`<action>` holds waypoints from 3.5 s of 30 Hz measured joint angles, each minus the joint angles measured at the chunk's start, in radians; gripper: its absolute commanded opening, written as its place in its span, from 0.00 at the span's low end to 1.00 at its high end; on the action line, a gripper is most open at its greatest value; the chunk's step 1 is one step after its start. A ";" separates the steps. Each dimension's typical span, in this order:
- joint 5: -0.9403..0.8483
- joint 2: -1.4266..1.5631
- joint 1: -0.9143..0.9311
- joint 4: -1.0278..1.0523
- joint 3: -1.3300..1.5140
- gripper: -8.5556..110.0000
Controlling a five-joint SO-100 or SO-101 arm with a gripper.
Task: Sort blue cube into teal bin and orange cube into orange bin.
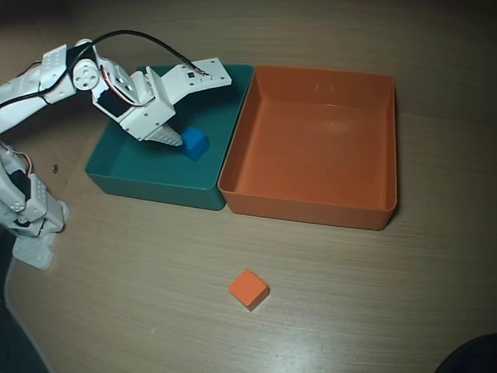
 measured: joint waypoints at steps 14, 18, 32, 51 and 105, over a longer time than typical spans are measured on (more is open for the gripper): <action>-0.009 0.247 0.209 0.000 0.000 0.35; -0.012 0.316 0.327 0.000 0.000 0.35; -0.012 0.138 0.706 -0.373 0.000 0.35; -0.012 -0.224 0.721 -0.546 0.000 0.36; 0.379 -0.347 0.680 -0.541 -0.006 0.35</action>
